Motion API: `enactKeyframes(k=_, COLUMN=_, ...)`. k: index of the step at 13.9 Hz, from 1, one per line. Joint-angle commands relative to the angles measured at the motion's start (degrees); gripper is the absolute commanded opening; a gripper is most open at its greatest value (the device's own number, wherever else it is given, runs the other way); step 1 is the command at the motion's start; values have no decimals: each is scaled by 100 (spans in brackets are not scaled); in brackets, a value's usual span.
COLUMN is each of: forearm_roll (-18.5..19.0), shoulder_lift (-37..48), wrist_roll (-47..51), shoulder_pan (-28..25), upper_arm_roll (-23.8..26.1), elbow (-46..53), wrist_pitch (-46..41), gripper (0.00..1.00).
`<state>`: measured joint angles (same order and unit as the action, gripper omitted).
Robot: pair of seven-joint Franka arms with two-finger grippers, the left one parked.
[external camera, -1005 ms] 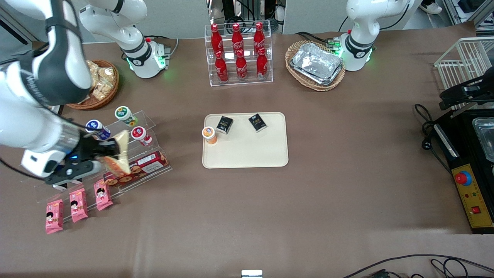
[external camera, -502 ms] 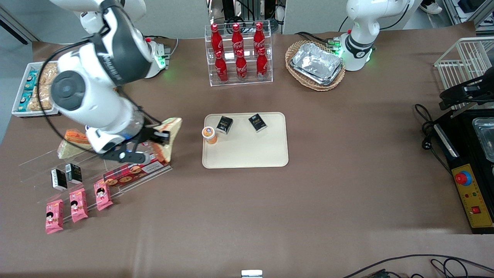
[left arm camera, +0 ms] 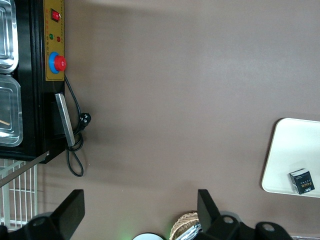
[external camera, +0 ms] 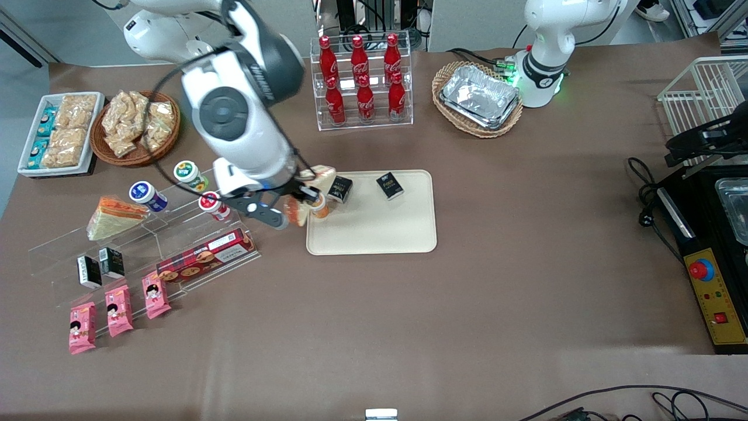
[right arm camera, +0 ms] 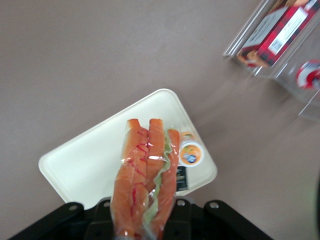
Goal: Place sandwich on tray
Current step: 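Lower the held sandwich onto the cream tray beside the black packets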
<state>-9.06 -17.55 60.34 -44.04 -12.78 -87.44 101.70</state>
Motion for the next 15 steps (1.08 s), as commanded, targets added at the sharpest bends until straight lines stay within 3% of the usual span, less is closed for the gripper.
enactKeyframes(k=1, forearm_roll=115, shoulder_lift=-248, wrist_roll=1459, shoulder_pan=-455, upper_arm_roll=-67, elbow=-272, wrist_pitch=770, gripper=0)
enactKeyframes(k=5, forearm_roll=352, shoulder_lift=-591, wrist_roll=3208, shoulder_pan=-852, upper_arm_roll=-67, elbow=-729, wrist_pitch=1675, gripper=0)
enactKeyframes(k=10, forearm_roll=352, shoulder_lift=-1258, wrist_roll=4475, shoulder_pan=-1036, upper_arm_roll=-67, elbow=-950, wrist_pitch=2528, gripper=0)
enactKeyframes(k=15, forearm_roll=290, shoulder_lift=-1707, wrist_roll=4908, shoulder_pan=-1036, upper_arm_roll=-67, elbow=-897, wrist_pitch=3065, gripper=0)
